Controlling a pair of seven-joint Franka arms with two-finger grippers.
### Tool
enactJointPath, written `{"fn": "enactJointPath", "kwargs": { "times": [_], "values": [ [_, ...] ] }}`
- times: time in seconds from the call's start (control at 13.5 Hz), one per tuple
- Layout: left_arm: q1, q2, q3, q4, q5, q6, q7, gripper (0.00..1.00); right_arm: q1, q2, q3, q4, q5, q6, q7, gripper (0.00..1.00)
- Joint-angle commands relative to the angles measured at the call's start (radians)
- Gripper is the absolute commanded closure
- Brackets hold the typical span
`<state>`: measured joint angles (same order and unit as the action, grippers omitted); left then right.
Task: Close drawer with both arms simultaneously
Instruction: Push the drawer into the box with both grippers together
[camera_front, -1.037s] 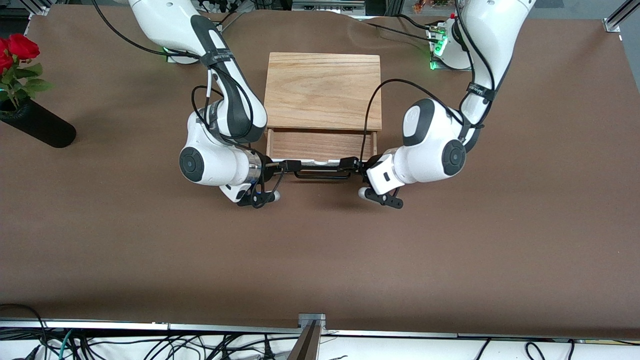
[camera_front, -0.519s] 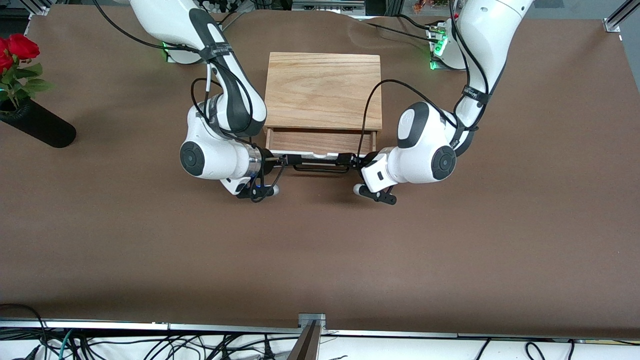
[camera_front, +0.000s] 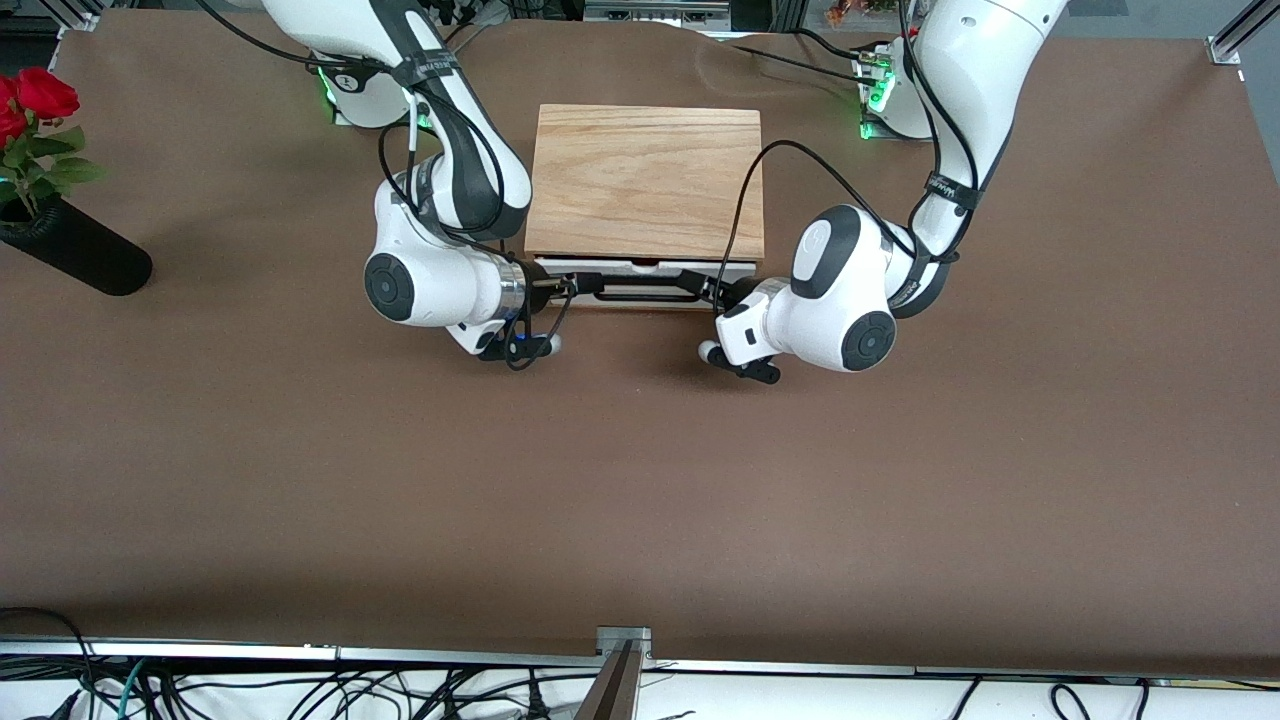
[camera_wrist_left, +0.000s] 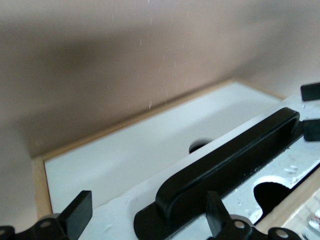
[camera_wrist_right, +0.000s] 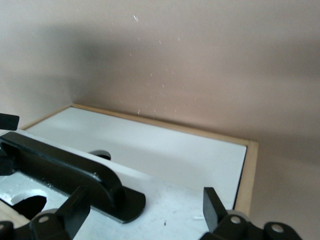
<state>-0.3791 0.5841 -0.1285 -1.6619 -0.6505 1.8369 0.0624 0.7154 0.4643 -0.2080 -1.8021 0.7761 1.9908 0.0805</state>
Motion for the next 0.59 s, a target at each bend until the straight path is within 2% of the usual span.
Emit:
{"fn": "enactJointPath", "kwargs": {
  "times": [0.0,0.3,0.44,0.52],
  "values": [
    [0.002,-0.003,0.009,-0.016,-0.011,-0.085,0.008,0.00,0.004,-0.065,0.024,-0.094,0.005,0.016,0.013,0.00],
    [0.031,-0.012,0.010,0.008,-0.008,-0.128,0.008,0.00,0.003,-0.079,0.015,-0.086,-0.006,0.005,0.010,0.00],
    [0.046,-0.027,0.013,0.057,-0.006,-0.152,0.002,0.00,0.001,-0.082,-0.069,-0.033,-0.018,-0.026,0.001,0.00],
    [0.051,-0.033,0.018,0.089,-0.005,-0.166,0.000,0.00,-0.011,-0.073,-0.114,0.034,-0.053,-0.112,-0.004,0.00]
  ]
}}
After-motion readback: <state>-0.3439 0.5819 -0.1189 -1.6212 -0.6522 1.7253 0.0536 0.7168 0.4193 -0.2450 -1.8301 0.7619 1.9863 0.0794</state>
